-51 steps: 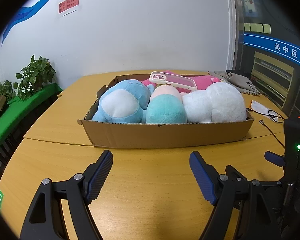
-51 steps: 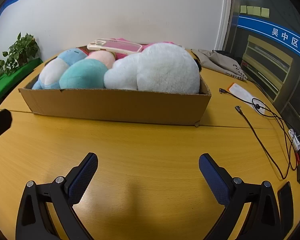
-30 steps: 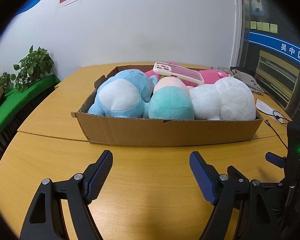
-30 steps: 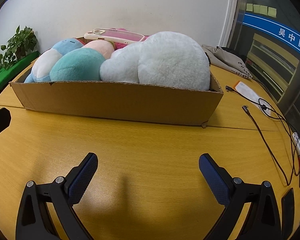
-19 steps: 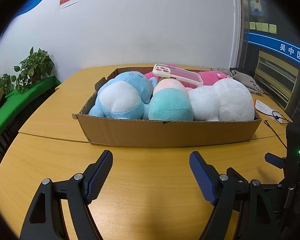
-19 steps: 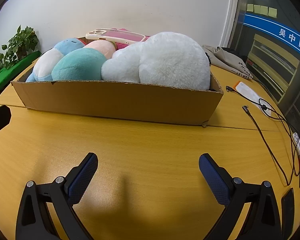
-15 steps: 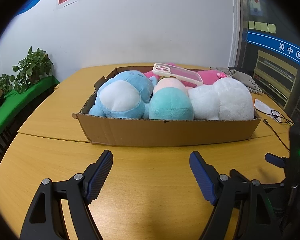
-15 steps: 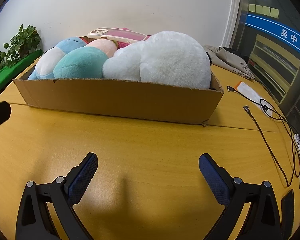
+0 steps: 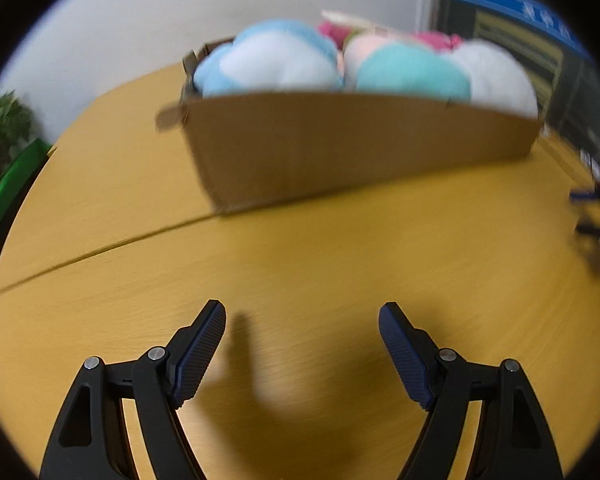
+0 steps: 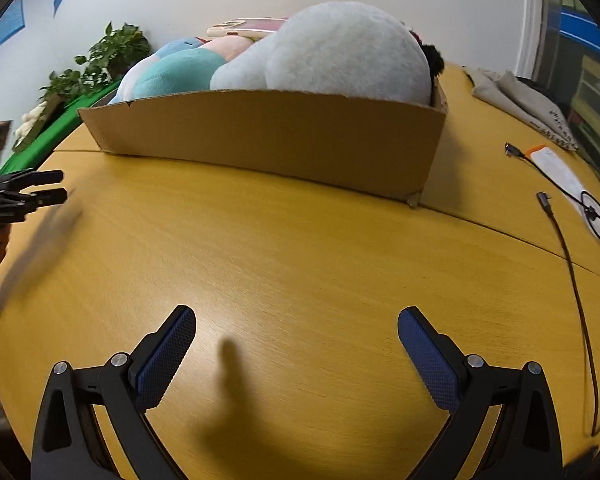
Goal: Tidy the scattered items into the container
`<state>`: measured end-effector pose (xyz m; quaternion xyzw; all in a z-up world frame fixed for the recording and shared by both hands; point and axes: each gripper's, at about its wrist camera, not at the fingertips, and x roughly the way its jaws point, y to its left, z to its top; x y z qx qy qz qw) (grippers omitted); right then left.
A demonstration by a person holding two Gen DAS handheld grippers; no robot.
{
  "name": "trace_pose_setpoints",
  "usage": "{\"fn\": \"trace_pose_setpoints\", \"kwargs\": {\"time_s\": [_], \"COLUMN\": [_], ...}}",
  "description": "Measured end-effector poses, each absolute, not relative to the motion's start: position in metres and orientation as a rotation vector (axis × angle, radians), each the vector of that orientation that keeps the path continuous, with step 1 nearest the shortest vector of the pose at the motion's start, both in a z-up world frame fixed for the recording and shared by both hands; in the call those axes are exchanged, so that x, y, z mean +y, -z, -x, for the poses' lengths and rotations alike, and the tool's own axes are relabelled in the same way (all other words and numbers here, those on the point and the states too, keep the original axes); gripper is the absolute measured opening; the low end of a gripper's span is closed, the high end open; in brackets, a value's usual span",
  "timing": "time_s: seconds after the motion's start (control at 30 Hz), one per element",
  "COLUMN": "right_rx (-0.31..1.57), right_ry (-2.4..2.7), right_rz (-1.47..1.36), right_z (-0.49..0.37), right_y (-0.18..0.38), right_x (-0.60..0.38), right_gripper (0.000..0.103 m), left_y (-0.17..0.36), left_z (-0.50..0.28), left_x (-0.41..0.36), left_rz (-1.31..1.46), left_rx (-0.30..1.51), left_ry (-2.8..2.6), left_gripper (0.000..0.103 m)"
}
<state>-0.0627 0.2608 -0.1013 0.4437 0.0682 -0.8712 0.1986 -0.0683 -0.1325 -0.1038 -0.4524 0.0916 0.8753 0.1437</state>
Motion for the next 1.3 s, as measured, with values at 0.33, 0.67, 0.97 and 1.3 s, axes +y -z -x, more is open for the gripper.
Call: {"fn": "trace_pose_setpoints", "kwargs": {"time_s": [0.33, 0.67, 0.97, 1.3], "right_rx": [0.334, 0.401, 0.413, 0.452], "right_ry": [2.356, 2.228, 2.214, 2.158], "right_rz": [-1.207, -1.124, -1.118, -1.089], "right_z": [0.075, 0.077, 0.075, 0.076], "right_y": [0.12, 0.123, 0.122, 0.121], "right_x": [0.276, 0.297, 0.328, 0.326], "right_gripper": [0.103, 0.103, 0.103, 0.103], "left_y": [0.112, 0.113, 0.114, 0.115], "left_z": [0.073, 0.102, 0.099, 0.101], "left_x": [-0.172, -0.188, -0.197, -0.197], "left_rz": [1.164, 1.152, 1.136, 1.135], "left_rx": [0.328, 0.352, 0.372, 0.372], "left_ry": [-2.332, -2.29, -2.269, -2.27], "left_gripper": [0.087, 0.089, 0.089, 0.089]}}
